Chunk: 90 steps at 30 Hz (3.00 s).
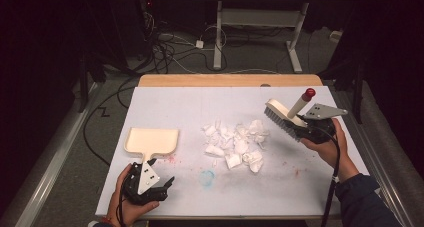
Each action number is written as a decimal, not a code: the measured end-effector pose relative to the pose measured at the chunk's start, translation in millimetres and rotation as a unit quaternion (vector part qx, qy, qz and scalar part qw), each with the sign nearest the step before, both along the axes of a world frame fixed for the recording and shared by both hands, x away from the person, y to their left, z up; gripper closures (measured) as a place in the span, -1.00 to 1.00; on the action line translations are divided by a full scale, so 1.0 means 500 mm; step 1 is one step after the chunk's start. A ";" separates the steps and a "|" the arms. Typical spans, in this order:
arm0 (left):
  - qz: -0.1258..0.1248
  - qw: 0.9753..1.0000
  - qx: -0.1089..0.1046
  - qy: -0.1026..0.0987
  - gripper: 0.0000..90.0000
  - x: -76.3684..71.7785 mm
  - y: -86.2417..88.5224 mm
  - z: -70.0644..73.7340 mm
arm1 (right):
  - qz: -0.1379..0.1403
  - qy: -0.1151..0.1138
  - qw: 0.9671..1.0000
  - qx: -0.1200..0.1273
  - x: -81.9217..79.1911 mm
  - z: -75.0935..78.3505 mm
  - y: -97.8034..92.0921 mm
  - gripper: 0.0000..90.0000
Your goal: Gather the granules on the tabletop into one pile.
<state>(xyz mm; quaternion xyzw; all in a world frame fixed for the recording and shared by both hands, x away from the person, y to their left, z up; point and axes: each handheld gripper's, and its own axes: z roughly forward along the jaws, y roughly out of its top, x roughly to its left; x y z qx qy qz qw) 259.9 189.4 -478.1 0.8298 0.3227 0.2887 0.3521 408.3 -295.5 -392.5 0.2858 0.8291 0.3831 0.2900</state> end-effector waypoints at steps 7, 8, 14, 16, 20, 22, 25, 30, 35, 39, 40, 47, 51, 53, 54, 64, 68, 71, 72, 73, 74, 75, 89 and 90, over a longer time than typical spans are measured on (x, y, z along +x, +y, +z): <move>-0.001 1.000 0.002 0.004 -0.58 -0.001 -0.001 -0.003 | -0.016 0.017 0.999 -0.044 0.038 -0.039 0.026 0.51; -0.001 1.000 0.002 0.005 -0.58 0.000 -0.002 -0.003 | -0.017 0.017 0.999 -0.048 0.039 -0.042 0.029 0.51; -0.005 1.000 0.007 0.007 -0.58 0.002 -0.007 -0.004 | -0.024 0.022 0.998 -0.057 0.048 -0.056 0.036 0.51; -0.006 1.000 0.006 0.011 -0.58 0.003 -0.007 -0.005 | -0.022 0.026 0.998 -0.058 0.050 -0.061 0.041 0.51; -0.007 1.000 0.009 0.011 -0.58 0.002 -0.008 -0.005 | -0.006 0.029 0.998 -0.060 0.046 -0.068 0.059 0.51; -0.008 1.000 0.009 0.012 -0.58 0.002 -0.007 -0.005 | -0.003 0.030 0.998 -0.059 0.044 -0.070 0.061 0.51; -0.009 1.000 0.011 0.013 -0.58 0.002 -0.007 -0.005 | 0.002 0.029 0.997 -0.065 0.031 -0.074 0.072 0.51; -0.014 1.000 0.016 0.016 -0.58 0.004 -0.012 -0.006 | 0.017 0.026 0.997 -0.067 0.012 -0.074 0.089 0.51; -0.015 1.000 0.016 0.016 -0.58 0.004 -0.012 -0.005 | 0.058 0.031 0.996 -0.062 -0.027 -0.070 0.126 0.51; -0.015 1.000 0.014 0.021 -0.58 0.002 -0.013 -0.005 | 0.084 0.035 0.994 -0.063 -0.049 -0.070 0.156 0.51; -0.016 1.000 0.014 0.021 -0.58 0.002 -0.013 -0.005 | 0.089 0.032 0.993 -0.064 -0.054 -0.069 0.161 0.51; -0.015 1.000 0.011 0.021 -0.58 0.002 -0.011 -0.005 | 0.088 0.008 0.995 -0.045 -0.071 -0.037 0.158 0.51; -0.014 1.000 0.012 0.021 -0.58 0.001 -0.012 -0.004 | 0.078 0.001 0.997 -0.025 -0.079 -0.013 0.130 0.51; -0.013 1.000 0.012 0.020 -0.58 0.000 -0.012 -0.004 | 0.075 0.000 0.997 -0.021 -0.089 -0.004 0.114 0.51; -0.014 1.000 0.013 0.021 -0.58 0.000 -0.011 -0.003 | 0.073 -0.002 0.997 -0.019 -0.093 0.000 0.106 0.51; -0.014 1.000 0.013 0.021 -0.59 0.000 -0.011 -0.003 | 0.068 0.018 0.997 -0.016 -0.149 0.003 0.041 0.51; -0.016 1.000 0.015 0.020 -0.59 0.000 -0.013 -0.002 | 0.074 0.032 0.996 -0.028 -0.170 -0.011 0.031 0.51; -0.016 1.000 0.017 0.020 -0.59 0.000 -0.014 -0.002 | 0.071 0.040 0.996 -0.039 -0.197 -0.029 0.022 0.51; -0.016 1.000 0.017 0.019 -0.59 0.000 -0.014 -0.002 | 0.071 0.040 0.996 -0.039 -0.197 -0.029 0.022 0.51; -0.016 1.000 0.018 0.019 -0.59 0.000 -0.015 -0.002 | 0.070 0.046 0.996 -0.037 -0.201 -0.031 0.019 0.51; -0.016 1.000 0.016 0.019 -0.59 0.000 -0.015 -0.002 | 0.071 0.050 0.996 -0.034 -0.204 -0.034 0.016 0.51; -0.017 1.000 0.016 0.020 -0.59 0.001 -0.016 -0.003 | 0.070 0.053 0.995 -0.036 -0.208 -0.038 0.015 0.51; -0.027 0.999 0.018 0.024 -0.59 0.006 -0.025 -0.005 | 0.099 0.065 0.992 -0.033 -0.184 -0.061 0.092 0.51; -0.027 0.999 0.018 0.024 -0.59 0.006 -0.025 -0.005 | 0.099 0.065 0.992 -0.033 -0.184 -0.061 0.092 0.51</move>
